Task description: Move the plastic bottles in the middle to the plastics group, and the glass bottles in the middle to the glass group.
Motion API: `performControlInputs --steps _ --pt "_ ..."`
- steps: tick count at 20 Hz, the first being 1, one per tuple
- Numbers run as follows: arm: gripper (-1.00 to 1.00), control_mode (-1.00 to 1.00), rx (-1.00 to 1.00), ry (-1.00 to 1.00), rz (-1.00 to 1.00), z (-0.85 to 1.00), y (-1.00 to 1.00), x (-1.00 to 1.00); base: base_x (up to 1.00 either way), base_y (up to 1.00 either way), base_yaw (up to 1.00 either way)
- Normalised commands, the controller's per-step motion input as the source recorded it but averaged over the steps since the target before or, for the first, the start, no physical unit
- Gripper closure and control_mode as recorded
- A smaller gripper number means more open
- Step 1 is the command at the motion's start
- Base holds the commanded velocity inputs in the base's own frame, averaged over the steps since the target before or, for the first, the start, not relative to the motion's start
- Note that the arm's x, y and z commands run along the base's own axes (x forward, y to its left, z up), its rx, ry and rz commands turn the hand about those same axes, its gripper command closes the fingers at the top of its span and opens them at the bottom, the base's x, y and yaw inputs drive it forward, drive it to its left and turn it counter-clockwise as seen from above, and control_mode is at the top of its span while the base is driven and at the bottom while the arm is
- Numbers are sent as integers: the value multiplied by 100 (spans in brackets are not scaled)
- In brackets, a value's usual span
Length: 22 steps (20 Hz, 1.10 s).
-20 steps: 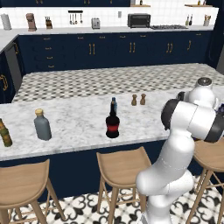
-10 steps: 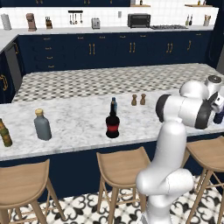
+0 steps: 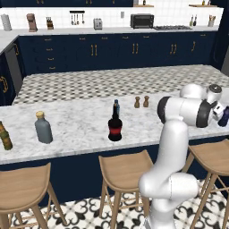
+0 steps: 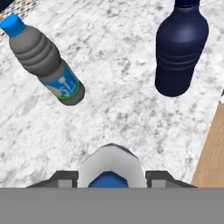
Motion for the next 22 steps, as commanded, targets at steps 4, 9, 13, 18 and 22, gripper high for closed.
performControlInputs --steps 4,9,13,18,22 --pt "100 -100 0 -3 -3 -59 0 22 0 0 0" --pt "100 -100 0 0 0 -39 -3 38 0 0 0" --pt "100 -100 0 0 0 -32 -8 24 0 0 0" --pt "100 -100 0 0 0 -32 -22 13 0 0 0" --pt "100 -100 0 0 2 -38 -5 11 0 0 0"
